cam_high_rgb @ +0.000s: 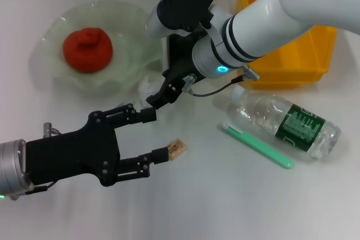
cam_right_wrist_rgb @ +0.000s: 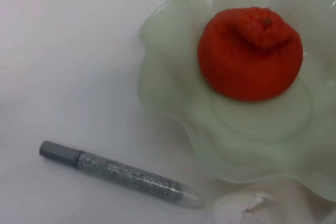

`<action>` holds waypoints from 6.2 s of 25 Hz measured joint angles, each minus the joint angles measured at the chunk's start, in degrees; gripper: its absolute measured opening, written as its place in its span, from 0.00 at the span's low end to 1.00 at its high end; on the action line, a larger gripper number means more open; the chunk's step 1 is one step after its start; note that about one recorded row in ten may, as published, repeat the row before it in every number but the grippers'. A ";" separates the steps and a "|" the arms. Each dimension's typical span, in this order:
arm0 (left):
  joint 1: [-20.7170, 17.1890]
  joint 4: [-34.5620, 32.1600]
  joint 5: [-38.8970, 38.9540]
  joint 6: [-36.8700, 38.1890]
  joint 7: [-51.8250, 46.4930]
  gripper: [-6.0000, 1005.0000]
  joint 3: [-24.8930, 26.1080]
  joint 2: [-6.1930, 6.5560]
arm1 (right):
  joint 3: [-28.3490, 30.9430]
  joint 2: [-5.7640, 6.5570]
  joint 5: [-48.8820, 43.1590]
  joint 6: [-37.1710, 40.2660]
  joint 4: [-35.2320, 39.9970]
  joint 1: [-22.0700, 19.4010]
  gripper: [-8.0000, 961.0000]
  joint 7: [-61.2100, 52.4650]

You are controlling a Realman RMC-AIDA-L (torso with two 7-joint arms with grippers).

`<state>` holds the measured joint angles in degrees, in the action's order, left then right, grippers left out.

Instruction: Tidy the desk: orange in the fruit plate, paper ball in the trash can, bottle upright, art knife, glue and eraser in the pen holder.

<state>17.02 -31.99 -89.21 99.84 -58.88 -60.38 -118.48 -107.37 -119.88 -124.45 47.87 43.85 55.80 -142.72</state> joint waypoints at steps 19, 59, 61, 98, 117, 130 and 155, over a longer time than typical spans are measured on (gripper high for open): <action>0.12 0.00 0.01 -0.72 0.09 0.75 0.00 0.00 | -0.36 0.00 0.10 -0.68 1.55 -1.34 0.49 0.24; 0.30 0.00 0.00 -1.67 0.18 0.74 0.17 0.00 | 30.93 0.38 56.14 25.38 12.40 -46.06 0.49 66.65; 0.33 0.00 0.01 -1.68 0.18 0.74 0.10 0.00 | 32.82 0.40 56.05 26.23 12.16 -46.54 0.49 66.67; 0.79 0.99 0.01 -2.06 0.17 0.74 0.15 -0.01 | 47.80 0.52 45.19 9.86 4.21 -37.98 0.66 67.42; 1.19 0.96 0.01 -2.02 0.18 0.74 0.50 0.00 | 44.48 0.67 43.41 25.87 11.14 -39.18 0.84 62.87; 1.93 0.97 0.01 -2.27 0.18 0.74 0.23 0.00 | 44.70 0.80 0.67 41.05 40.21 -28.51 0.87 14.33; 1.96 1.41 0.01 -2.44 0.18 0.74 0.15 0.00 | 34.48 0.61 -28.99 53.29 37.98 -16.88 0.87 -3.27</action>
<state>18.98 -30.58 -89.20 97.40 -58.71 -60.23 -118.47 -72.89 -119.27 -153.44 101.16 81.83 38.92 -146.00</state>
